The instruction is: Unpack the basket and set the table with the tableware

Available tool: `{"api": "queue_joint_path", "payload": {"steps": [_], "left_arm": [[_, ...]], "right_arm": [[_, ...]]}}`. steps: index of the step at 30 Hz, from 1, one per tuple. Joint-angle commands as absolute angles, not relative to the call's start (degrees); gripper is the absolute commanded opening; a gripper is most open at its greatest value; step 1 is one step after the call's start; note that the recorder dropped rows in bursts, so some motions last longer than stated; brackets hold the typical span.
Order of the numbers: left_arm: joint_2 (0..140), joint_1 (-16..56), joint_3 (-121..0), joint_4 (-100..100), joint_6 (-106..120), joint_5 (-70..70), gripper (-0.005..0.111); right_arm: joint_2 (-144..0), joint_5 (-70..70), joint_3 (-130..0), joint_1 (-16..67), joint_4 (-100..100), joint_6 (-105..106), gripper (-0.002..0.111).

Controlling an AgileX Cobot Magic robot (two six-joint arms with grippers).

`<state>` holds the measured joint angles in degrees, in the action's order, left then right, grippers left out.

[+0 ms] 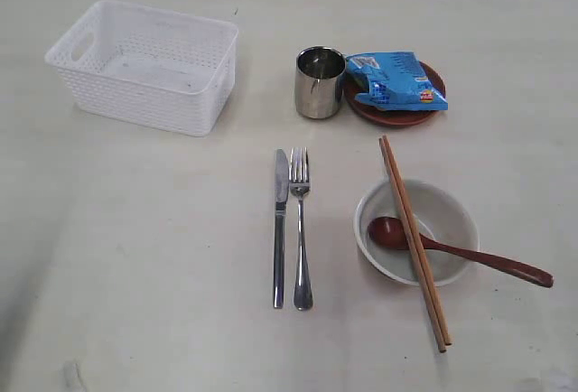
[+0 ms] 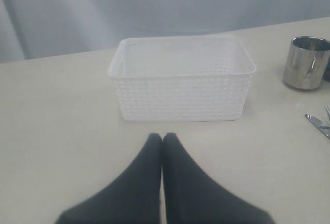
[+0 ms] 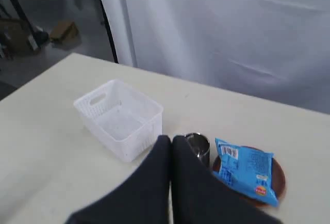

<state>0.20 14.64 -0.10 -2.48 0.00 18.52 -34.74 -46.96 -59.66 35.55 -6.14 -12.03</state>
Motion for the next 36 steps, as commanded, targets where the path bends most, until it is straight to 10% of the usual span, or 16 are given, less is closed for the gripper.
{"api": "queue_joint_path", "payload": {"steps": [1, 36], "left_arm": [[0.0, 15.0, 0.0, -2.5, 0.0, 18.6, 0.000], [0.0, 15.0, 0.0, -2.5, 0.0, 18.6, 0.000]], "right_arm": [[-29.0, -46.6, -59.9, 35.6, -7.0, -11.5, 0.000], [-4.0, -42.0, -55.4, 30.9, -4.0, -5.0, 0.000]]}}
